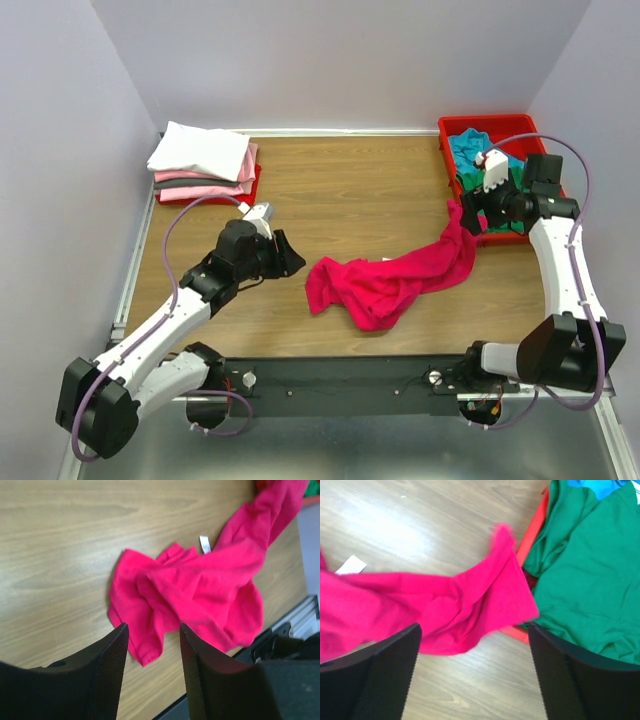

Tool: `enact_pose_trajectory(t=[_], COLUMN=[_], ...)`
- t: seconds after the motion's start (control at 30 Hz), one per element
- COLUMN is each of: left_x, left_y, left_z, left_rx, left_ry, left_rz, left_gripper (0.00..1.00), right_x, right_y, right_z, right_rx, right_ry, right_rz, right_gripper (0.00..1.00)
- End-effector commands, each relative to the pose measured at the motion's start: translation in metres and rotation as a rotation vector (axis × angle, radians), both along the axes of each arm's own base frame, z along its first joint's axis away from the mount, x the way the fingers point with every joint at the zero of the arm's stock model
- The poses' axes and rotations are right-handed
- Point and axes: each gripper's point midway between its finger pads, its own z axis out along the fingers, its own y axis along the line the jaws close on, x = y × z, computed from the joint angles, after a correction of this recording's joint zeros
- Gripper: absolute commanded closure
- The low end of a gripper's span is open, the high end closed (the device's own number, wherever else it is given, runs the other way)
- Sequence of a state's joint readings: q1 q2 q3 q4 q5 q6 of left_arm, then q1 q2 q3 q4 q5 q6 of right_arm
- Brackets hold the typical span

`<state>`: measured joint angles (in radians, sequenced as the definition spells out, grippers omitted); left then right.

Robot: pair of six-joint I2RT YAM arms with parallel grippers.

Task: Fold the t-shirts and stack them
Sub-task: Flatten the tshirt out

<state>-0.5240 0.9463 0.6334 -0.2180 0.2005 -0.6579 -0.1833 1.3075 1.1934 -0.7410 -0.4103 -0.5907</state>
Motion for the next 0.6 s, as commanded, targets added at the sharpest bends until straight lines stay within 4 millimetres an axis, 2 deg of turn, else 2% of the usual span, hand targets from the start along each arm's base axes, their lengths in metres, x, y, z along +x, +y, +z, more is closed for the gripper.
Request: enact_pose_trajectory(t=[0.0,0.03,0.1,0.13,0.17,0.2,0.23,0.27,0.3,0.33,0.37,0.4,0.43,0.47,0.5,0.57], left_x=[-0.012,-0.020,-0.038,-0.047,-0.054,-0.065,-0.068,-0.069,-0.074,-0.073,-0.072,-0.070,-0.071,-0.070,-0.071,-0.074], left_y=[-0.017,-0.017,-0.023,-0.024,-0.026,-0.035,-0.039,-0.040,-0.043,-0.045,-0.046,-0.042,-0.046,-0.045,-0.046,-0.049], left_z=[0.020,0.009,0.002,-0.008,-0.012,-0.012,-0.013,-0.015,-0.025,-0.026,-0.030,-0.042,-0.042,-0.050,-0.050,-0.061], left_rx=[-0.077,-0.073,-0.090,-0.090,-0.092,-0.096,-0.095,-0.084,-0.058,-0.044,-0.023,0.030,0.045,0.075,0.075,0.102], left_ry=[-0.090,-0.064,-0.044,-0.016,-0.003,-0.004,0.002,0.009,0.045,0.053,0.068,0.097,0.096,0.119,0.120,0.147], left_rz=[-0.141,-0.156,-0.207,-0.220,-0.234,-0.267,-0.273,-0.262,-0.275,-0.274,-0.270,-0.241,-0.249,-0.234,-0.234,-0.241], left_gripper=[0.46,0.46,0.46,0.46,0.46,0.46,0.45,0.45,0.45,0.45,0.45,0.45,0.45,0.45,0.45,0.45], right_x=[-0.022,-0.027,-0.052,-0.066,-0.094,-0.109,-0.132,-0.140,-0.146,-0.153,-0.158,-0.162,-0.165,-0.163,-0.159,-0.157], right_y=[0.015,0.030,0.056,0.086,0.104,0.121,0.154,0.170,0.186,0.213,0.224,0.231,0.239,0.247,0.247,0.260], right_z=[0.022,0.030,0.027,0.033,0.026,0.024,0.026,0.013,0.008,0.000,-0.009,-0.020,-0.027,-0.035,-0.044,-0.047], right_rx=[0.012,0.045,0.117,0.185,0.263,0.313,0.394,0.430,0.448,0.437,0.421,0.402,0.359,0.336,0.323,0.301], right_ry=[-0.050,-0.076,-0.027,-0.061,0.018,0.037,0.065,0.105,0.138,0.183,0.213,0.247,0.268,0.305,0.337,0.362], right_rz=[0.089,0.184,0.326,0.507,0.587,0.672,0.809,0.846,0.867,0.895,0.908,0.918,0.934,0.941,0.912,0.922], right_gripper=[0.04,0.03,0.02,0.03,0.02,0.02,0.02,0.03,0.06,0.07,0.07,0.07,0.08,0.11,0.13,0.15])
